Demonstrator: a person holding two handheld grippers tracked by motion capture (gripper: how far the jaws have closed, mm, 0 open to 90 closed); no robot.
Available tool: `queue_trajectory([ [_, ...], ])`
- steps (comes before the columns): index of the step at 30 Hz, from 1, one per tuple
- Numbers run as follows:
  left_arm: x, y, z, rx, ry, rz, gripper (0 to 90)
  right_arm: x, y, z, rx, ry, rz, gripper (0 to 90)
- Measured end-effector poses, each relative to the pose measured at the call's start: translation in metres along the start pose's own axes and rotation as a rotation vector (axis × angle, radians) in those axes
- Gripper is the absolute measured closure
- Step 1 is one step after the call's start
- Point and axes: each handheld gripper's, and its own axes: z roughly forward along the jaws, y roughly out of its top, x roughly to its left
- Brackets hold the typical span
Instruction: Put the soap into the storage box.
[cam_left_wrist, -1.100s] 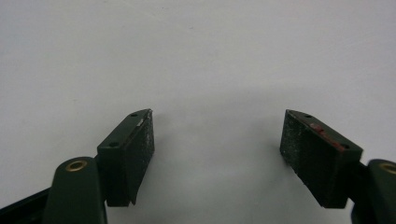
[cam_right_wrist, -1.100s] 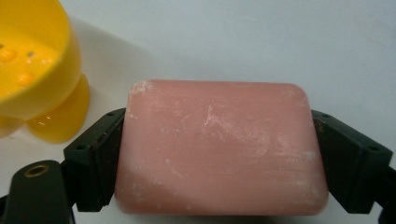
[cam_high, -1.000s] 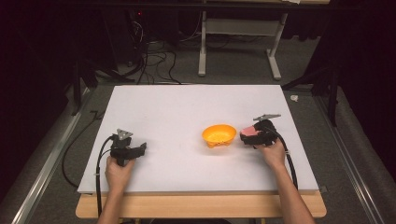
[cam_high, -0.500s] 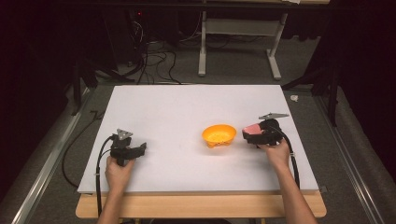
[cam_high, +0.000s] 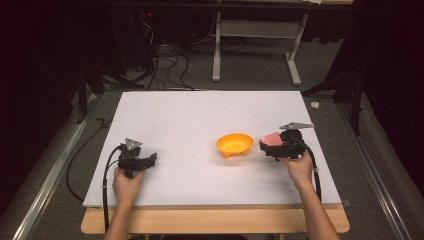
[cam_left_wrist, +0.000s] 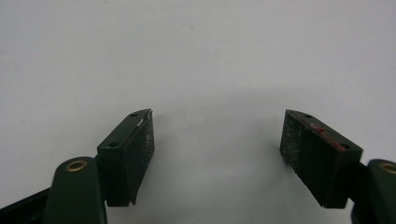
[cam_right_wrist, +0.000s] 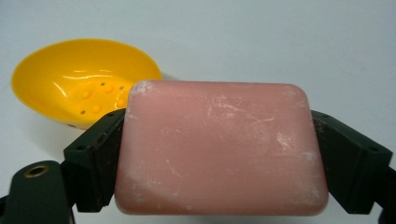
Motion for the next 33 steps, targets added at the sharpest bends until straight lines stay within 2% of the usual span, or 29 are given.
queue_trajectory([
  [9, 0.000, 0.000, 0.000, 0.000, 0.000, 0.000, 26.5, 0.007, 0.001, -0.014, -0.023, 0.008, -0.004, 13.6],
  [15, 0.000, 0.000, 0.000, 0.000, 0.000, 0.000, 26.5, 0.012, 0.000, -0.018, -0.035, 0.023, -0.013, 13.6],
  [19, 0.000, 0.000, 0.000, 0.000, 0.000, 0.000, 26.5, 0.017, 0.001, -0.020, -0.030, 0.014, -0.021, 13.6],
  [33, 0.000, 0.000, 0.000, 0.000, 0.000, 0.000, 26.5, 0.029, 0.002, -0.024, -0.039, 0.065, -0.031, 13.6],
])
